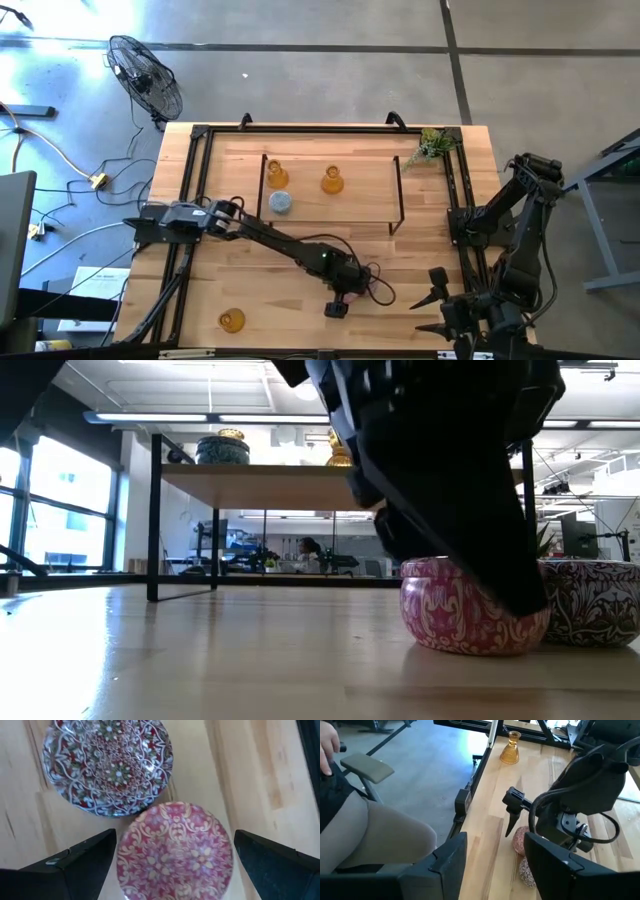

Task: Pick & Place candle stick holders
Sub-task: Put the pink scented candle on the shelf aligned with the other scented candle

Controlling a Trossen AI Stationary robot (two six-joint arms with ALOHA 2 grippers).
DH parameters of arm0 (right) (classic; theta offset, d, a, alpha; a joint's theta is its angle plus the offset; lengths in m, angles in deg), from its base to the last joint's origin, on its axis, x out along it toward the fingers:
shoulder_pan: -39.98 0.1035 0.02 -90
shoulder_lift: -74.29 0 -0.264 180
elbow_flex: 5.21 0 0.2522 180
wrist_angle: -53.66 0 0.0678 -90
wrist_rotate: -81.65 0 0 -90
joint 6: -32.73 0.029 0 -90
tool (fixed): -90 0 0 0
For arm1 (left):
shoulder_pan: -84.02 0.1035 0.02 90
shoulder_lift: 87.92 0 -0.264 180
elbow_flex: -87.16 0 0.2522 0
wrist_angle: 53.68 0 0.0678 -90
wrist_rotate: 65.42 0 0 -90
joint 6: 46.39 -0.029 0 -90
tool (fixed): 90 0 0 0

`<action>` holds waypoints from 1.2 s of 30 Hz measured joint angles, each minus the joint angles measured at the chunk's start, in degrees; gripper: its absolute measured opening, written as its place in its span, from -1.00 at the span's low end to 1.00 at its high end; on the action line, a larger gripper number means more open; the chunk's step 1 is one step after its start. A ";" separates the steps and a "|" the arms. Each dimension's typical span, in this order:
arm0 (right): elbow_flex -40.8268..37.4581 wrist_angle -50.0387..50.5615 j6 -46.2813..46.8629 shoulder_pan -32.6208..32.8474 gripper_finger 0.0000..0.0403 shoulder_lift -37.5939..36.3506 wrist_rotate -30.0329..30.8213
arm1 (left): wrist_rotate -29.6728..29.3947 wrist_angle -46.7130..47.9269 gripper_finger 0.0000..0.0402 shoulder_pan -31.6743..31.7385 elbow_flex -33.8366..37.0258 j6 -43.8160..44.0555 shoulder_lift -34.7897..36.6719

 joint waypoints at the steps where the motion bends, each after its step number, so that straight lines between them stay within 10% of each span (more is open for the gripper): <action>1: 0.00 0.07 0.00 0.00 -0.03 0.00 0.00 | -0.45 -0.37 0.98 -0.07 0.00 -0.83 0.00; 10: 0.00 0.19 0.02 -0.02 -0.03 0.00 0.00 | -0.18 -2.58 0.93 -0.15 -0.07 -2.70 -1.04; 17: 0.01 0.18 0.44 0.00 -0.03 0.00 0.00 | 2.45 -3.21 0.43 0.31 -0.09 -1.83 -1.40; 36: 0.01 0.24 0.59 0.00 -0.03 0.00 -0.02 | 0.86 2.58 0.42 0.13 -1.33 -0.53 -1.05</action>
